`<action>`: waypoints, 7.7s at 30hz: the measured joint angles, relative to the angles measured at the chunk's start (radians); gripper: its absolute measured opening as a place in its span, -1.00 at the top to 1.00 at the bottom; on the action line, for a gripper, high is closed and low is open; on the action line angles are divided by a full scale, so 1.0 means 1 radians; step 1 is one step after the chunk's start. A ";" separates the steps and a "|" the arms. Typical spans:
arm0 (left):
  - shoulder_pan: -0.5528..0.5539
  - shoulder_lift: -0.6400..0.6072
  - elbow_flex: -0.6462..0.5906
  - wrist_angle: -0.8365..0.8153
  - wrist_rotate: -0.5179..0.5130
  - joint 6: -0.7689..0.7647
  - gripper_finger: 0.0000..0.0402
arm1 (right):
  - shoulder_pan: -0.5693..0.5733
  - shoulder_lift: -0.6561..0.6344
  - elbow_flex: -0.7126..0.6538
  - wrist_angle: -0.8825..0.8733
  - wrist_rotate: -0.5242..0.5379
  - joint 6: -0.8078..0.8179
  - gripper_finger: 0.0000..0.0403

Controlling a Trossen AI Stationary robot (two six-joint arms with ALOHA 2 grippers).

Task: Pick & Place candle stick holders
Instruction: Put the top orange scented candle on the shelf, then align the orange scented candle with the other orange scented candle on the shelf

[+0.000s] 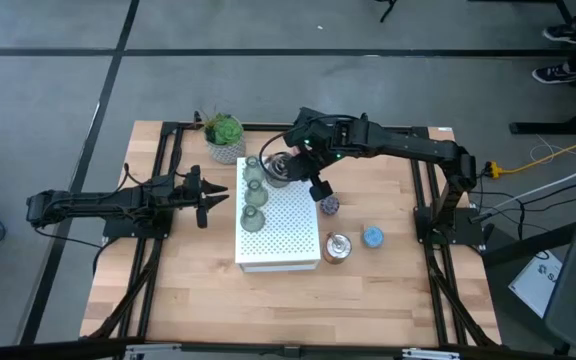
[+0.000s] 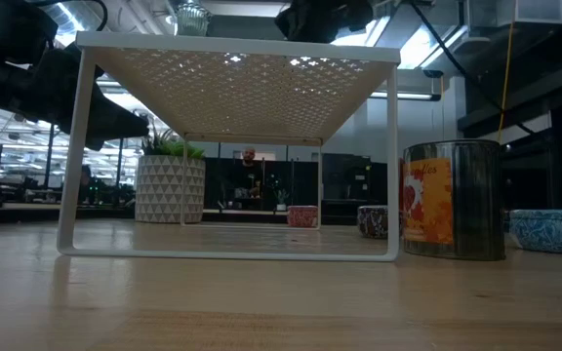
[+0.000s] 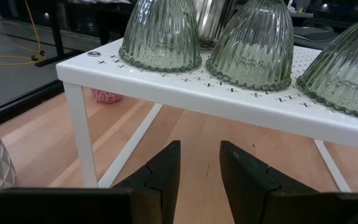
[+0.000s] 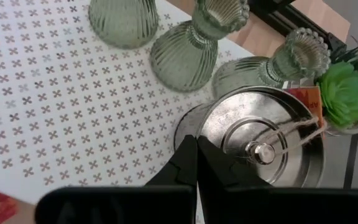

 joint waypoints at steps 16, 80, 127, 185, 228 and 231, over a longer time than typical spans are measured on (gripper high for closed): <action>0.000 0.000 0.000 0.000 0.000 0.000 0.47 | 0.000 0.000 0.000 -0.005 0.000 0.000 0.85; 0.000 0.000 0.000 0.000 0.000 0.000 0.47 | -0.038 -0.300 -0.372 0.050 0.015 0.472 0.61; 0.000 0.000 0.000 0.000 0.000 0.000 0.47 | 0.347 -0.776 -1.157 0.593 -0.063 0.726 0.46; 0.000 0.000 0.000 0.000 0.000 0.000 0.47 | 0.587 -0.479 -1.095 0.537 0.206 0.710 0.98; 0.000 0.000 0.000 0.000 0.000 0.000 0.47 | 0.554 -0.689 -1.099 0.479 0.132 0.872 1.00; 0.000 0.000 0.000 -0.001 0.000 0.000 0.47 | 0.533 -0.704 -1.098 0.455 0.131 0.872 1.00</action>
